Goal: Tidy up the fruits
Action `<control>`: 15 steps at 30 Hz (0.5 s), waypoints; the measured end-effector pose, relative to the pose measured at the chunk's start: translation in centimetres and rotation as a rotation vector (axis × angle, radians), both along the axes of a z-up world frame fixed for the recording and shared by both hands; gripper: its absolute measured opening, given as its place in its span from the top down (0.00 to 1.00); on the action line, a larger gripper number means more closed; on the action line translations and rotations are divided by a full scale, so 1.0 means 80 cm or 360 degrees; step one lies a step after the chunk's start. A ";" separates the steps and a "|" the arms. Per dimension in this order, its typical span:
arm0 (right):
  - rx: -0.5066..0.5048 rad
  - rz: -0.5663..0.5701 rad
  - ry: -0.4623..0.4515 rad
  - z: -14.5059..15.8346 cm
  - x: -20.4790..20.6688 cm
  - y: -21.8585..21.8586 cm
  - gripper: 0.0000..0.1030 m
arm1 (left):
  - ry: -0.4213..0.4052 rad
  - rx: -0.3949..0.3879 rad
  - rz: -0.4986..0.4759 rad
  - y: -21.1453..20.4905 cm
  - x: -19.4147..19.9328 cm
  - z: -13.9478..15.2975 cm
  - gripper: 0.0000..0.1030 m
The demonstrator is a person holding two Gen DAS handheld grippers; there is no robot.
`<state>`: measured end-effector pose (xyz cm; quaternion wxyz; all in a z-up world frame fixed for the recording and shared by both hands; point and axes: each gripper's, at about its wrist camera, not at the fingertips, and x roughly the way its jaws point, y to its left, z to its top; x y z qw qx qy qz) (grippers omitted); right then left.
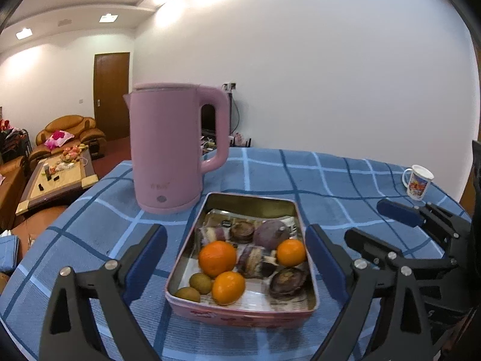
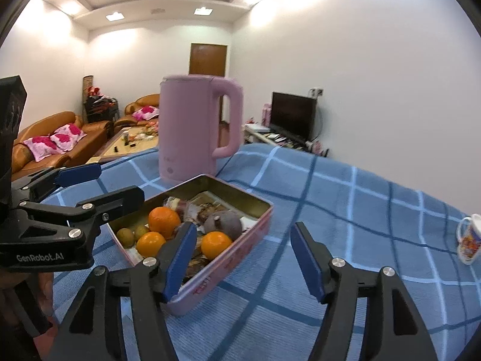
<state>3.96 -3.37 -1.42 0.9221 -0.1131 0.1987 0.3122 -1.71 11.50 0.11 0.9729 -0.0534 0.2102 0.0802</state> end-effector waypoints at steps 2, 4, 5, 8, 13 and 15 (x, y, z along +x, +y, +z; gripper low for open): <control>0.0006 -0.0026 -0.0029 0.006 -0.006 -0.008 0.34 | -0.0010 0.0012 -0.0017 -0.007 -0.003 0.004 0.07; 0.0027 -0.0045 -0.0049 0.013 -0.012 -0.018 0.34 | -0.0019 0.0024 -0.0033 -0.014 -0.007 0.007 0.07; 0.0035 -0.0054 -0.0055 0.016 -0.015 -0.022 0.33 | -0.0023 0.0026 -0.0037 -0.016 -0.008 0.008 0.07; 0.0048 -0.0081 -0.0077 0.024 -0.022 -0.033 0.32 | -0.0037 0.0031 -0.0051 -0.023 -0.012 0.011 0.07; 0.0060 -0.0102 -0.0107 0.032 -0.030 -0.045 0.31 | -0.0054 0.0045 -0.0071 -0.035 -0.016 0.015 0.06; 0.0062 -0.0110 -0.0120 0.034 -0.033 -0.048 0.31 | -0.0056 0.0050 -0.0075 -0.038 -0.017 0.017 0.06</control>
